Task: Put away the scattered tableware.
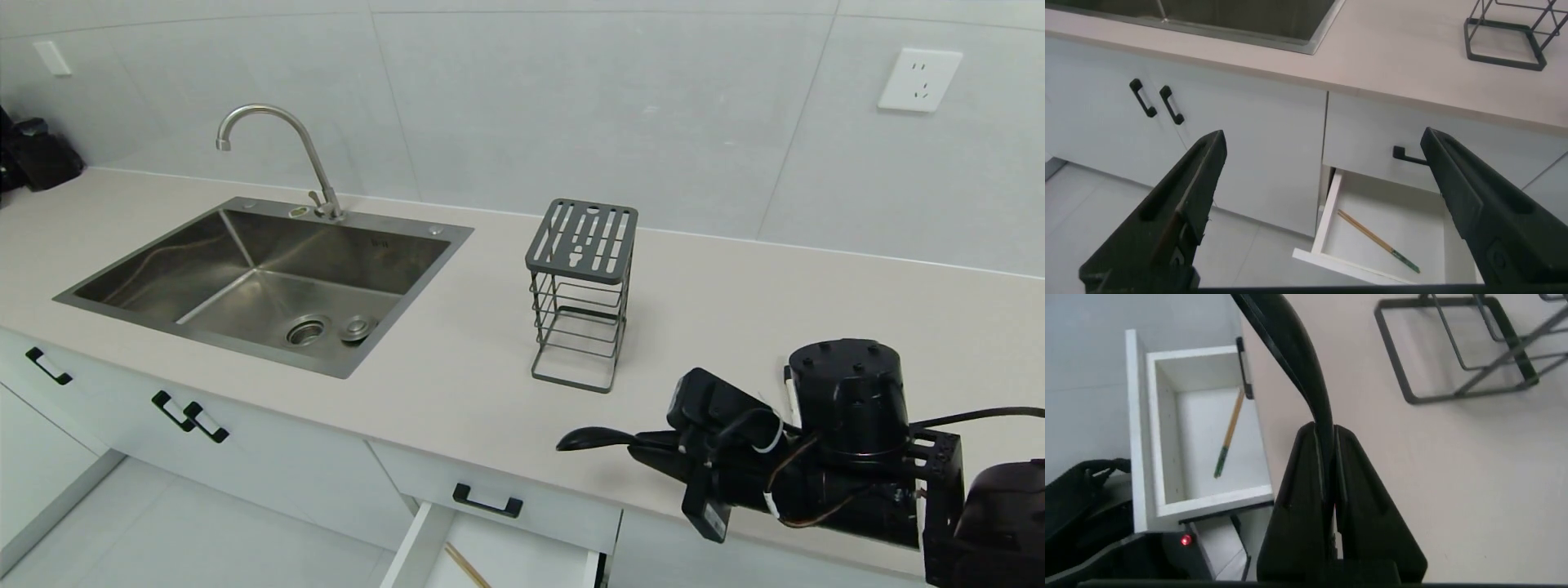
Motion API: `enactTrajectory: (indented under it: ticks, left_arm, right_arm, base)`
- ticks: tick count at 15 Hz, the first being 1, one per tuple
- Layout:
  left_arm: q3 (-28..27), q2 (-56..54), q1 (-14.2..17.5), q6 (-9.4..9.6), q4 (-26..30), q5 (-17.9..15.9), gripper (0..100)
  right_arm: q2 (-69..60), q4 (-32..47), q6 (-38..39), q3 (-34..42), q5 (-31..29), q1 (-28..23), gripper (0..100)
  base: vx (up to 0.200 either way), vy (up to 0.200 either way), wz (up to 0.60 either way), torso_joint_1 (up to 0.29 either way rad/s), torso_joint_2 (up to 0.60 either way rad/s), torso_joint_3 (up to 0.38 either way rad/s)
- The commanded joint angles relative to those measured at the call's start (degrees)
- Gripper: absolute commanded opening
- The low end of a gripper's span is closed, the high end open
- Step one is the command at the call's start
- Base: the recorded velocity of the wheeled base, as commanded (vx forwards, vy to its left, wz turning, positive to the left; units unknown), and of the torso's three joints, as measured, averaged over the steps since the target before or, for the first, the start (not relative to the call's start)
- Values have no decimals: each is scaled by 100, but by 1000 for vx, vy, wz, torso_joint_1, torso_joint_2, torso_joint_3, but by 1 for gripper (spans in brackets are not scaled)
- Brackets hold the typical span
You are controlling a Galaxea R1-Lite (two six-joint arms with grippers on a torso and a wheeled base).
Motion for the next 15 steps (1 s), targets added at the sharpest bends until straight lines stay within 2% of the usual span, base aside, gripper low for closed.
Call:
enactTrajectory:
  ticks: [1,4,10,11,15]
  left_arm:
    - [0,0,2,-4,-7,0,100]
    - [0,0,-7,-4,2,0,100]
    - [0,0,2,-4,2,0,100]
    - [0,0,2,-4,-7,9,100]
    - [0,0,2,-4,-7,0,100]
  right_arm:
    - [-38,-4,30,-35,-36,357,0]
    - [32,-4,250,-132,-159,727,0]
    - [138,-13,443,-264,-168,1034,0]
    - [226,-22,646,-396,-309,1298,0]
    - [639,-40,830,-1020,-379,1500,0]
  base:
    - [0,0,0,0,0,0]
    - [0,0,0,0,0,0]
    - [0,0,0,0,0,0]
    - [0,0,0,0,0,0]
    - [0,0,0,0,0,0]
